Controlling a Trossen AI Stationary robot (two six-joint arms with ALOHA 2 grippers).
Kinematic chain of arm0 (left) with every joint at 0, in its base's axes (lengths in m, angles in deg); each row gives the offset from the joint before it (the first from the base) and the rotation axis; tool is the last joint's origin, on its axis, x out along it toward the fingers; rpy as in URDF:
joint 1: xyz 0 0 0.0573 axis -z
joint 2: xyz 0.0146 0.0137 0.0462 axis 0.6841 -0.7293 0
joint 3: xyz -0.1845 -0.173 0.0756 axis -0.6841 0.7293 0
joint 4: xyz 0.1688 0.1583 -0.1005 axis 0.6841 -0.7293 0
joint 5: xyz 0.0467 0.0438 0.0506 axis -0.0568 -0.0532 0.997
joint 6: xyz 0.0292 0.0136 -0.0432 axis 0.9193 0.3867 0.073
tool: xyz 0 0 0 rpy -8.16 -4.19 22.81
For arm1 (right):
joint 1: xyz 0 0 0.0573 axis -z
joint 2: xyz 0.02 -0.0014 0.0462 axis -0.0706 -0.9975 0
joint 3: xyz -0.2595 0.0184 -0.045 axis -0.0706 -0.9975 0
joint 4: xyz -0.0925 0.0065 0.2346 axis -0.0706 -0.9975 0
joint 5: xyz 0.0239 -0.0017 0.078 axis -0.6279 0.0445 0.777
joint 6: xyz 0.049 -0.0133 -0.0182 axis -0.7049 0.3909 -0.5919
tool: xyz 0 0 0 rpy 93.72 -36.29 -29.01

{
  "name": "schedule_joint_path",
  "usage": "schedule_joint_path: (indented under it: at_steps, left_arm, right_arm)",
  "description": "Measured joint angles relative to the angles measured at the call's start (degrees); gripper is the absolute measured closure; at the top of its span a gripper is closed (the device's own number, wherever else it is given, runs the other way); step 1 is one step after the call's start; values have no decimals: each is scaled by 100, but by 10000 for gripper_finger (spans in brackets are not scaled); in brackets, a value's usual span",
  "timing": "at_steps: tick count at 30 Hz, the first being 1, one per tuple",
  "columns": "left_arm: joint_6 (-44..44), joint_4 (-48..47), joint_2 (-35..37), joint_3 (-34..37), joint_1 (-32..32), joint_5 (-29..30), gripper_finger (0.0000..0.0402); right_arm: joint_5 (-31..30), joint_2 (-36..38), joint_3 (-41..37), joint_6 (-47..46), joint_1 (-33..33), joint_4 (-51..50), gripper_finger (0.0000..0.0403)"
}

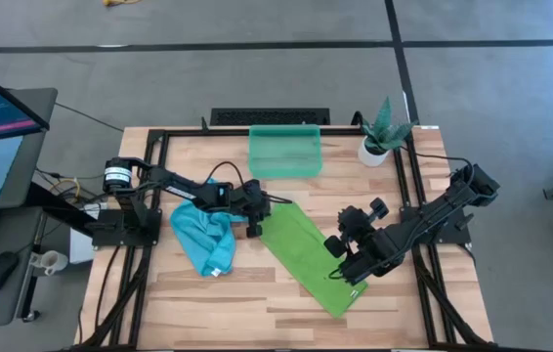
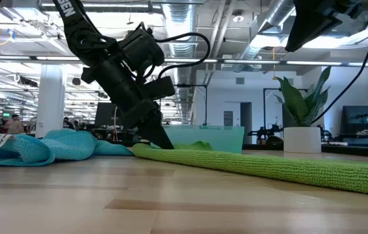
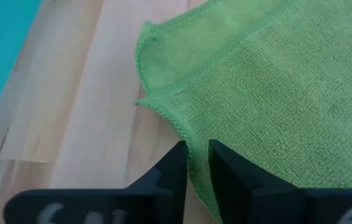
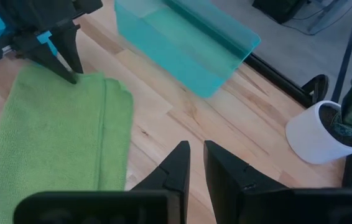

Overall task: Roll microfiber towels into tight, uniform cylinder then place into a basket
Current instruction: Fold the green microfiber cloth

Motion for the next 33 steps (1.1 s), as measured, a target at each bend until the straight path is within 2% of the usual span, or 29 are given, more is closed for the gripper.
schedule_joint_path:
  at_steps: [12,22,33]
  left_arm:
    - [315,37,2,0,233,-118,323]
    - [338,17,2,-2,258,351,323]
    - [371,37,2,-2,477,460,323]
  right_arm:
    - [0,0,0,149,0,82,333]
    - [2,0,0,151,0,103,333]
    - [2,0,0,155,0,101,333]
